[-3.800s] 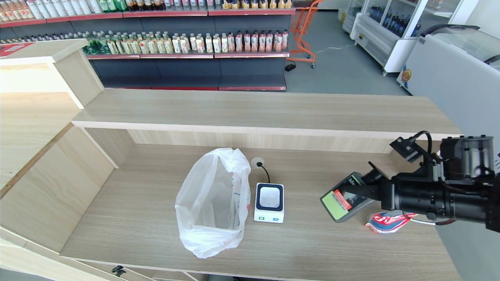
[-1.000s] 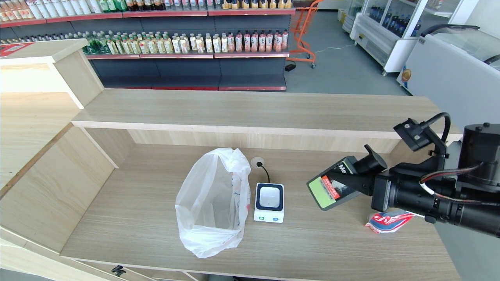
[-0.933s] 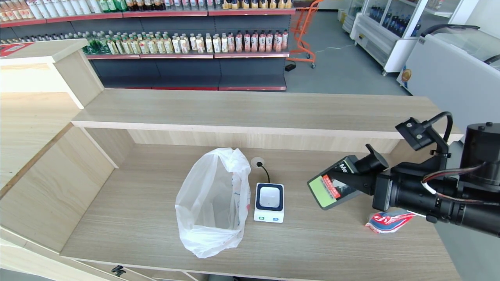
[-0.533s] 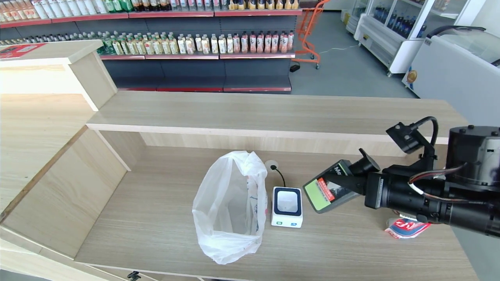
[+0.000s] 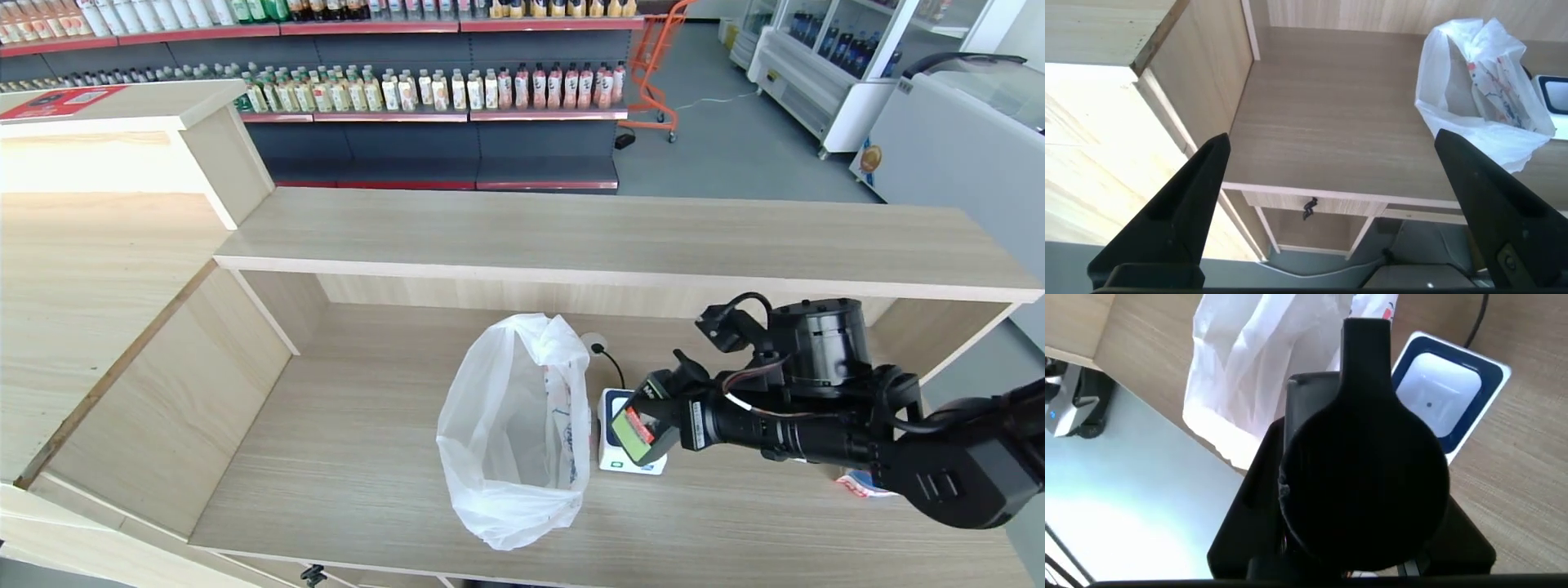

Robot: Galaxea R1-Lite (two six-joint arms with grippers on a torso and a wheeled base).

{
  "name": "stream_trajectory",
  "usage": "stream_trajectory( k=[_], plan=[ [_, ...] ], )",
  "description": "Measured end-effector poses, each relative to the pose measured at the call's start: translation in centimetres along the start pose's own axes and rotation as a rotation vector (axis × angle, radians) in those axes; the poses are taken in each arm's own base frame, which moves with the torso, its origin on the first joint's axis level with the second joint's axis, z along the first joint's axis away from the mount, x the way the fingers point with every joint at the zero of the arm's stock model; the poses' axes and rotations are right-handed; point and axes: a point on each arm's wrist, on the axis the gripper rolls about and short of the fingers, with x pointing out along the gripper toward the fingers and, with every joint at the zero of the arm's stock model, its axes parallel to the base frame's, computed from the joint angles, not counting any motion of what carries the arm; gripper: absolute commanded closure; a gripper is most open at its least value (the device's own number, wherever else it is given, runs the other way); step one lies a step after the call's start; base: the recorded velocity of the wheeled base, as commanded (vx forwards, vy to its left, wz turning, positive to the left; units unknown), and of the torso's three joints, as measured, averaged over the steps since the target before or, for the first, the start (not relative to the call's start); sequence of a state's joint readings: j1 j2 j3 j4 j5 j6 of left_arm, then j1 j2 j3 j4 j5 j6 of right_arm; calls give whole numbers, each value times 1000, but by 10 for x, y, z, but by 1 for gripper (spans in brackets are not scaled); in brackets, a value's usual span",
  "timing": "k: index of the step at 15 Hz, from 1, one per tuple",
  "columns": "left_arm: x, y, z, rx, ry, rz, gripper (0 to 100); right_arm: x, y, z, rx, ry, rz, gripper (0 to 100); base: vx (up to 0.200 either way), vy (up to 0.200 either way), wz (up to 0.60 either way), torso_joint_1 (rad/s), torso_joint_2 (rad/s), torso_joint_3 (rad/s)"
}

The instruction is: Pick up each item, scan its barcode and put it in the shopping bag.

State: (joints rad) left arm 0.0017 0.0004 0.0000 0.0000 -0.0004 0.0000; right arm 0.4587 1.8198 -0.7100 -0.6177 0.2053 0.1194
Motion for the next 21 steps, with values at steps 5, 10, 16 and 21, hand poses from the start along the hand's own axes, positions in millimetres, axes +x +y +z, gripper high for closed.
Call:
stream_trajectory(
  k=[5,10,16,21],
  plan=[
    [0,0,0,0,0,-1,0,57,20,0,-107,-17,20,100,0,0,0,0,0,0],
    [0,0,0,0,0,-1,0,115,31,-29,-420,-44,18,100,0,0,0,0,0,0],
    [0,0,0,0,0,-1,0,142,29,-57,-509,-70,26,0,0,0,0,0,0,0],
    [0,0,0,0,0,-1,0,131,26,-48,-302,-96,25,0,0,0,0,0,0,0]
  ],
)
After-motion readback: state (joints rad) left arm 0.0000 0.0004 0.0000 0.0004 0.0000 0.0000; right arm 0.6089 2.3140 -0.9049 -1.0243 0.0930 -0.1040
